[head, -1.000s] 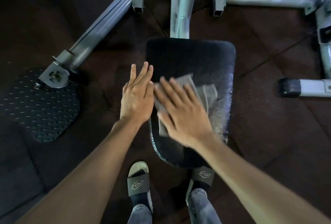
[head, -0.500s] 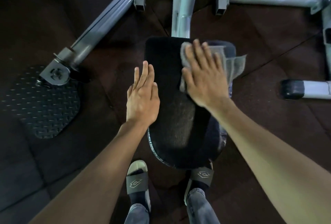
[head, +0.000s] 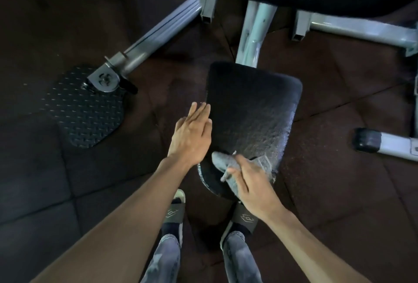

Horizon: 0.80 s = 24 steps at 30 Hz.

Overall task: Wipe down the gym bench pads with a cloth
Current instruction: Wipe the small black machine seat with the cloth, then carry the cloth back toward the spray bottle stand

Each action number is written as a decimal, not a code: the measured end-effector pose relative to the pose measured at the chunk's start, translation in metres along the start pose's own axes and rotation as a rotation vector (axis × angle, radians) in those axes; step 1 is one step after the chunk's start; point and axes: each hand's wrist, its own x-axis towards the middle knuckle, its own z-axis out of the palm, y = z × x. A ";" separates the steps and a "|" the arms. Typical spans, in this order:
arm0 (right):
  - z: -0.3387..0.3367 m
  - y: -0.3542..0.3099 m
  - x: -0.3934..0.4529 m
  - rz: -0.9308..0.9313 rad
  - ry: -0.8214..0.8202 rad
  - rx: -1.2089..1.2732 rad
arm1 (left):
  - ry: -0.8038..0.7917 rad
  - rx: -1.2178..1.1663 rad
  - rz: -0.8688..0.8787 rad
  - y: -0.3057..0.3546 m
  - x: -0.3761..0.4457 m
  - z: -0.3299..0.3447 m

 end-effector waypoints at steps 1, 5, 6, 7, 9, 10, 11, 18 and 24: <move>-0.007 -0.009 0.002 0.028 0.028 0.001 | 0.004 -0.016 -0.017 0.000 -0.009 -0.006; -0.041 -0.059 0.016 0.047 0.065 -0.023 | 0.099 -0.034 -0.084 0.006 -0.051 -0.048; -0.050 -0.077 0.019 0.025 0.052 -0.057 | 0.124 -0.025 -0.088 0.008 -0.062 -0.062; -0.058 -0.096 0.023 -0.002 0.038 -0.090 | 0.147 -0.019 -0.089 0.011 -0.073 -0.078; -0.073 -0.140 0.029 -0.073 0.016 -0.156 | 0.191 -0.029 -0.094 0.016 -0.097 -0.112; -0.081 -0.165 0.031 -0.114 0.006 -0.184 | 0.219 -0.046 -0.100 0.018 -0.109 -0.131; -0.088 -0.191 0.032 -0.153 -0.008 -0.203 | 0.253 -0.064 -0.107 0.020 -0.122 -0.151; -0.101 -0.384 0.039 -0.437 -0.188 -0.247 | 0.453 -0.160 -0.253 0.017 -0.235 -0.305; -0.067 -0.554 0.043 -0.622 -0.245 -0.220 | 0.549 -0.201 -0.367 -0.028 -0.349 -0.426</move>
